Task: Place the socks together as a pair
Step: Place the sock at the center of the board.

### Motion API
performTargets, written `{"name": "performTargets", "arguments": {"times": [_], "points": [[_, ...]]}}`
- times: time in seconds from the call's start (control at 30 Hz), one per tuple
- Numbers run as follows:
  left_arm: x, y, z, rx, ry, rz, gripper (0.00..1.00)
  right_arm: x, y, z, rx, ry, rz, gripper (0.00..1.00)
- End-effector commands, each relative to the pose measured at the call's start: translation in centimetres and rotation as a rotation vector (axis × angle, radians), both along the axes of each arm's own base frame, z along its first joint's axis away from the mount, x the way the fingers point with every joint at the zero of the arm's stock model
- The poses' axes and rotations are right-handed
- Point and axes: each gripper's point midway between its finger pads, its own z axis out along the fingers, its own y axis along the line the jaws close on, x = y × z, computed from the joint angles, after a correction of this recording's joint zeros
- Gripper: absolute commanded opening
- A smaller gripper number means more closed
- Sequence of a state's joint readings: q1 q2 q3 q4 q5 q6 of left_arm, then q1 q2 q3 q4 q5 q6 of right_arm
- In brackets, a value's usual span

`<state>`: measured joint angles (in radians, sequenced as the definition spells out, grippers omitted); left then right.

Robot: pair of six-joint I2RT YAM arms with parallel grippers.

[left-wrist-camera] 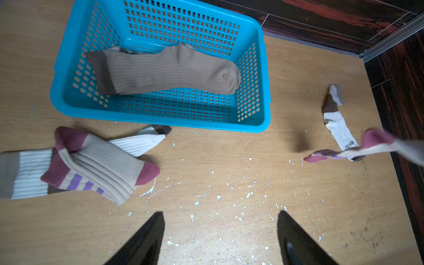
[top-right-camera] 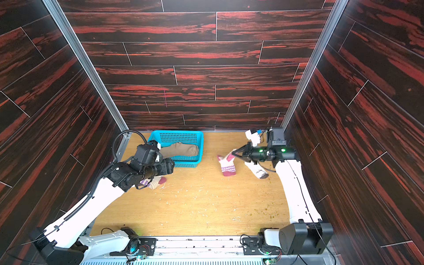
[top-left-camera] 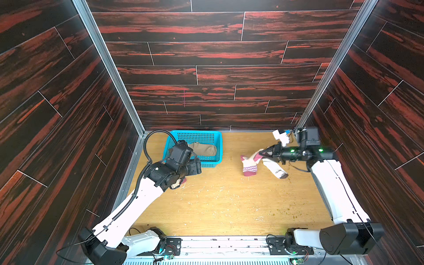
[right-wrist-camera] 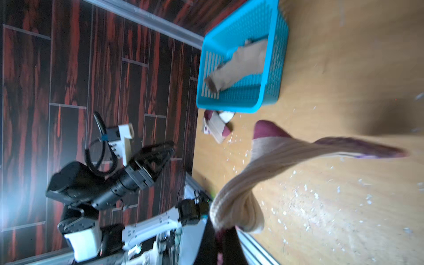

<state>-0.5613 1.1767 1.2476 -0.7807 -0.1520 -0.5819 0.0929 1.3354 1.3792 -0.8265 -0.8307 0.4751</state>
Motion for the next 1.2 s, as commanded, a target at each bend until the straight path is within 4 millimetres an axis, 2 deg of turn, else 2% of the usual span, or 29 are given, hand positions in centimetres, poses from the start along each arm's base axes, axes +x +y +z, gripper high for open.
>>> {"name": "performTargets", "arguments": {"times": [0.0, 0.07, 0.17, 0.3, 0.53, 0.67, 0.77, 0.83, 1.0, 1.1, 1.17], "points": [[-0.7, 1.6, 1.0, 0.020, -0.030, 0.049, 0.79, -1.1, 2.6, -0.1, 0.067, 0.009, 0.089, 0.00], [-1.0, 2.1, 1.1, 0.023, -0.036, 0.062, 0.79, -1.7, 4.2, -0.7, 0.051, 0.018, 0.137, 0.00], [-1.4, 2.7, 1.3, 0.026, -0.043, 0.079, 0.79, -1.6, 5.0, -0.9, 0.033, 0.013, 0.135, 0.00], [-1.7, 2.9, 1.1, 0.022, -0.038, 0.081, 0.80, 0.2, 3.1, -1.7, -0.108, -0.009, 0.046, 0.00], [-1.6, 2.2, 1.0, 0.003, -0.028, 0.059, 0.85, 3.9, -0.5, 1.0, -0.163, -0.119, -0.094, 0.00], [-1.7, 1.9, 0.8, 0.002, -0.012, 0.045, 0.86, 5.2, -2.5, 0.5, -0.268, -0.155, -0.221, 0.00], [-2.1, 2.2, 0.6, 0.003, -0.010, 0.048, 0.86, 5.0, -3.5, -2.2, -0.300, -0.148, -0.323, 0.00], [-2.2, 2.5, 0.3, 0.009, -0.012, 0.055, 0.86, 3.9, -2.2, -5.7, -0.312, -0.120, -0.337, 0.00], [-2.5, 2.7, -0.8, 0.024, 0.009, 0.057, 0.86, -0.7, 4.5, -16.6, -0.280, 0.030, -0.303, 0.00], [-2.8, 2.9, -1.4, 0.034, 0.027, 0.060, 0.86, -3.1, 7.4, -20.6, -0.278, 0.122, -0.267, 0.00], [-2.9, 3.0, -1.7, 0.038, 0.031, 0.063, 0.86, -4.2, 9.1, -21.3, -0.291, 0.129, -0.217, 0.00]]}}
